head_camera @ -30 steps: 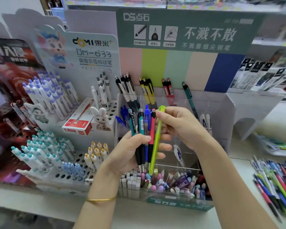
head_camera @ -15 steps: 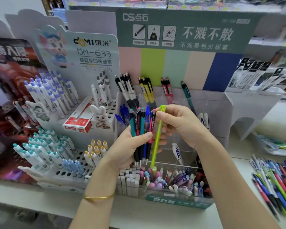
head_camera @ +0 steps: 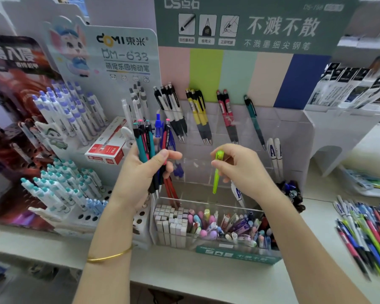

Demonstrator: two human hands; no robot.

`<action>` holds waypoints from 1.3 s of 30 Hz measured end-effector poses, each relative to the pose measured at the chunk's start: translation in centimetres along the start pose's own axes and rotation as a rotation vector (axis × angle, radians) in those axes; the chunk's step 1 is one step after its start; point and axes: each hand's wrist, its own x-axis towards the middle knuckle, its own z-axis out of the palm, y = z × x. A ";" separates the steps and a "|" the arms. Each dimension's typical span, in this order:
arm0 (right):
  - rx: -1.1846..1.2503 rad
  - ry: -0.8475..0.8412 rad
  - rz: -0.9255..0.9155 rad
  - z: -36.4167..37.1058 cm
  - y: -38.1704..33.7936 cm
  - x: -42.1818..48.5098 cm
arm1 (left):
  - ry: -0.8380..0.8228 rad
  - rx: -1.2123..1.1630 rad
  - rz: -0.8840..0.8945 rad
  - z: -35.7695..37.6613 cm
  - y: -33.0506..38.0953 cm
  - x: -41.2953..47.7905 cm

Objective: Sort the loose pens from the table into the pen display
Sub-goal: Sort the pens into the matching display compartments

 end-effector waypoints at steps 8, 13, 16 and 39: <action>-0.380 -0.035 0.063 1.6 2.2 -1.3 | -0.175 -0.151 -0.134 0.3 -1.9 -1.0; -0.635 -0.003 0.052 3.0 2.8 -1.9 | -0.239 -0.211 -0.247 1.0 -3.5 -1.6; -0.673 0.003 0.055 3.5 2.6 -1.8 | -0.274 -0.213 -0.297 1.3 -4.1 -1.9; 0.300 -0.045 0.135 1.3 -2.6 -0.5 | -0.511 -0.241 -0.328 2.3 -4.4 -1.1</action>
